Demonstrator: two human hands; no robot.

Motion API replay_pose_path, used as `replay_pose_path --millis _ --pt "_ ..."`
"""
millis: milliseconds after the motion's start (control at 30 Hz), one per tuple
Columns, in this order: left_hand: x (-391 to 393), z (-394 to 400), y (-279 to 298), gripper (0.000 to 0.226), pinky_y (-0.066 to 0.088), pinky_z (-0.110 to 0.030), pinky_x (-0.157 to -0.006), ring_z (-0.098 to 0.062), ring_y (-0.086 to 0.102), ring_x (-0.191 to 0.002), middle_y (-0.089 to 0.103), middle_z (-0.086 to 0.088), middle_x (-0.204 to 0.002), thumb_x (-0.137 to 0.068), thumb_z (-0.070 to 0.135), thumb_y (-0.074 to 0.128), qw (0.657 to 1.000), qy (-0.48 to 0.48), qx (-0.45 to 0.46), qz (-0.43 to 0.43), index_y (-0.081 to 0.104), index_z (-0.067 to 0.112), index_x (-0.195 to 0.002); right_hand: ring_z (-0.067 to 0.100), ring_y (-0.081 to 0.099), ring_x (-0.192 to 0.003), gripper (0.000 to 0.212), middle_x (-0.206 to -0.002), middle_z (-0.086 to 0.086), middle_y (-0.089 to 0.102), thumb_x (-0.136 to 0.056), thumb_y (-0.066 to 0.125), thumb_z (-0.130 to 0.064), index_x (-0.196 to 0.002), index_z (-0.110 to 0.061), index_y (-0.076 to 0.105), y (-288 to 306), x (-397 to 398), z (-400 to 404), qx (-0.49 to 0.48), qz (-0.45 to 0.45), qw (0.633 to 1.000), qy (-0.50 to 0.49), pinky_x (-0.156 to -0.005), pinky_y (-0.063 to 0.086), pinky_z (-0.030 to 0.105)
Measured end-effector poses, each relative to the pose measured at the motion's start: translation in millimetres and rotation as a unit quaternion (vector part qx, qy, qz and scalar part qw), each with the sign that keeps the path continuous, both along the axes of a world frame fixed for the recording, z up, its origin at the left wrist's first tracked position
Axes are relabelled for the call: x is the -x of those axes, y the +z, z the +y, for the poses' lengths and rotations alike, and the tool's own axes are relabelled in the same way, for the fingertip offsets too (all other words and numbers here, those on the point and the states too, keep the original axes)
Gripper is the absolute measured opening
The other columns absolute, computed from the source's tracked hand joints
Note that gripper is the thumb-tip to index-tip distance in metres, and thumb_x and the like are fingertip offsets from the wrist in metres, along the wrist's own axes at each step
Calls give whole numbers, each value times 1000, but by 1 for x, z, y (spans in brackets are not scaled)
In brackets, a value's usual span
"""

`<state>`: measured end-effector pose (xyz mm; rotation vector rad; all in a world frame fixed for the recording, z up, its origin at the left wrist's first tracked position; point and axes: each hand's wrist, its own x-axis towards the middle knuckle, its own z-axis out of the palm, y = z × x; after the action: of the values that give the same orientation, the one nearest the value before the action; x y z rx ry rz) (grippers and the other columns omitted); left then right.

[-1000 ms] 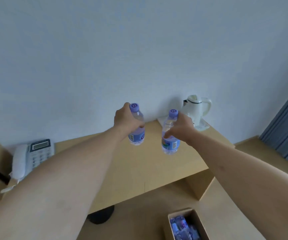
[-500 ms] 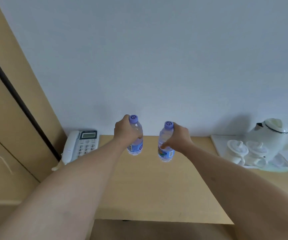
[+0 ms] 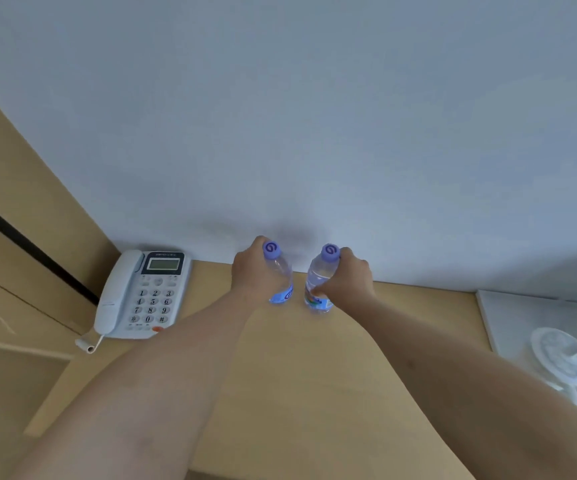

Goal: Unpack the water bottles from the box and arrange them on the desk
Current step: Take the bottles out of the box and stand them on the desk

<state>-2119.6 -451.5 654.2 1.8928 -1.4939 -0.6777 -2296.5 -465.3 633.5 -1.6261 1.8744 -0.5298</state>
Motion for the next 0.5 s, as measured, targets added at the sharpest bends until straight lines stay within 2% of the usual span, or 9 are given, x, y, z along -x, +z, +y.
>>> replay_pose_path --millis 133,233,400,500 --pt "6 -26 -13 46 43 -22 -68 -19 61 -84 65 2 -95 -63 17 84 1000 -8 8 -1 61 16 -102 10 48 -63 62 -73 -7 48 -50 88 -26 -90 -19 41 -10 -5 -23 3 -3 1000 -4 -45 32 25" --pt "8 -48 -16 53 36 -17 -71 -13 51 -87 56 -4 -110 -59 17 86 1000 -15 11 -23 62 13 -107 11 47 -62 60 -72 -8 48 -51 88 -22 -90 -19 41 -14 -12 -35 22 -5 1000 -4 -45 30 24" --pt "1 -59 -23 59 31 -17 -64 -16 49 -84 53 -6 -107 -52 12 87 999 -11 19 -29 57 11 -103 19 50 -79 56 -91 -2 54 -58 82 -17 -95 -19 40 -23 -23 -41 48 -25 998 -20 -63 36 26" --pt "-2 -60 -26 61 31 -13 -59 -17 49 -83 54 -7 -105 -51 13 87 999 -19 30 -30 53 10 -101 20 50 -81 59 -93 -1 53 -57 84 -20 -97 -18 41 -21 -21 -43 52 -20 998 -16 -66 36 27"
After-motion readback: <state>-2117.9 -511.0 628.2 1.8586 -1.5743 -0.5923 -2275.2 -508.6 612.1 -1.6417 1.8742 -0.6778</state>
